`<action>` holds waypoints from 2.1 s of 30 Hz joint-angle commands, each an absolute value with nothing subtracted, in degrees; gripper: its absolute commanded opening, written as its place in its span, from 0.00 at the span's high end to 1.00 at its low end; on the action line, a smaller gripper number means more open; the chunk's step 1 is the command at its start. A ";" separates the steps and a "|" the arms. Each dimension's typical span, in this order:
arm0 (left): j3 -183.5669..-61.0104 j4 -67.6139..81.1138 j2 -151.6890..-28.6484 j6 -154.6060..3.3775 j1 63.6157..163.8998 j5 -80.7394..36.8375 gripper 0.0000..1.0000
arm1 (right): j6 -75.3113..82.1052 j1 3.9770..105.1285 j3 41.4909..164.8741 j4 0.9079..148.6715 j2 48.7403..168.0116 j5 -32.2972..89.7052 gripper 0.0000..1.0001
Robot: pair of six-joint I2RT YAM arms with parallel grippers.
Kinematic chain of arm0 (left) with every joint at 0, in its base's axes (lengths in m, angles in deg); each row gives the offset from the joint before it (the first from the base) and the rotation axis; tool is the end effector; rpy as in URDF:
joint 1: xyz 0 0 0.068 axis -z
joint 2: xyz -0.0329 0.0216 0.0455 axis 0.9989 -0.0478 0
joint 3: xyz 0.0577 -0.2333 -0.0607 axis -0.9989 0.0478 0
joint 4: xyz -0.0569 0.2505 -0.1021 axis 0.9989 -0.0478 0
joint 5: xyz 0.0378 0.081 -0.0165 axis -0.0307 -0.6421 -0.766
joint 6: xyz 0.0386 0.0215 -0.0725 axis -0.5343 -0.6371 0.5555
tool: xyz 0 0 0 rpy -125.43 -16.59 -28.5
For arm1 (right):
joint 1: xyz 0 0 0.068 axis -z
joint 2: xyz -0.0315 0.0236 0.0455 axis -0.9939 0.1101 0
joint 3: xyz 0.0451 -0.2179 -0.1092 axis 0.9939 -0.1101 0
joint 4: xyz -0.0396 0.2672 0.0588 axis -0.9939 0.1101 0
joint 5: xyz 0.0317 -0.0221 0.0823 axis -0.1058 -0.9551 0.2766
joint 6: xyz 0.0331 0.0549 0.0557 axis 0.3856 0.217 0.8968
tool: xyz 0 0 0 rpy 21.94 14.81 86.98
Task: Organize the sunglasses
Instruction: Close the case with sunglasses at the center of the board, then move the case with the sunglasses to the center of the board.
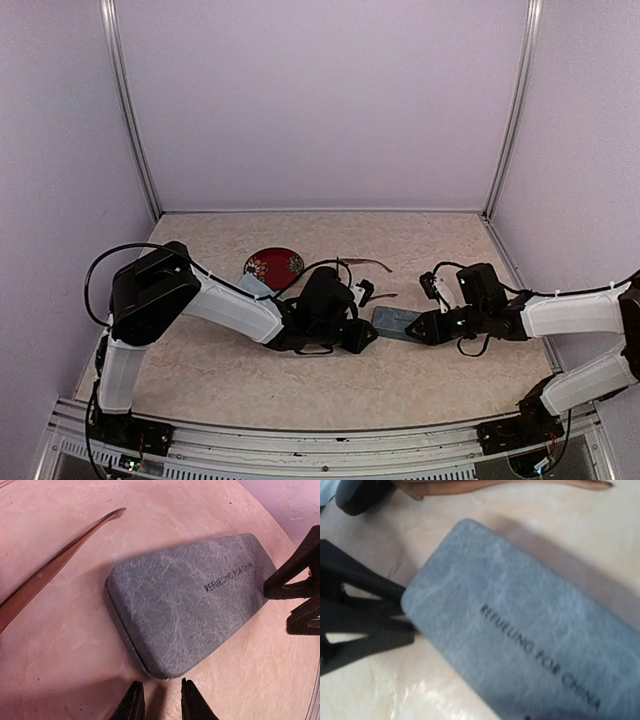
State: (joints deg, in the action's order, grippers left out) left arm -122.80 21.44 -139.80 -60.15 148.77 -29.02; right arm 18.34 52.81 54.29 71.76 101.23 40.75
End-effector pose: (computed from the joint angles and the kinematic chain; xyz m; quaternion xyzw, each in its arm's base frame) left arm 0.2297 -0.4264 0.0521 0.2680 0.8479 -0.3259 0.3210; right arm 0.2256 0.1640 0.0900 -0.1378 0.9014 0.3094 0.2697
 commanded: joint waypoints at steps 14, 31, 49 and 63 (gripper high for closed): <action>-109.03 16.63 -117.99 -62.12 147.99 -38.29 0.42 | 8.01 48.32 68.57 90.19 104.90 25.96 0.00; -100.34 16.54 -106.77 -62.56 138.66 -38.42 0.37 | -5.46 42.22 81.78 101.18 122.98 12.16 0.00; -106.57 13.63 -114.31 -64.50 135.77 -38.09 0.36 | -8.48 48.34 78.32 102.20 118.51 -2.13 0.00; -119.34 5.98 -127.71 -64.28 135.95 -37.44 0.29 | -6.74 45.18 77.73 99.56 112.23 1.38 0.00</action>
State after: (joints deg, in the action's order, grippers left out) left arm -116.75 9.36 -125.37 -63.71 136.03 -37.33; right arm -7.63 45.57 78.51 100.83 114.80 1.27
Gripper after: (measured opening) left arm 0.696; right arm 0.998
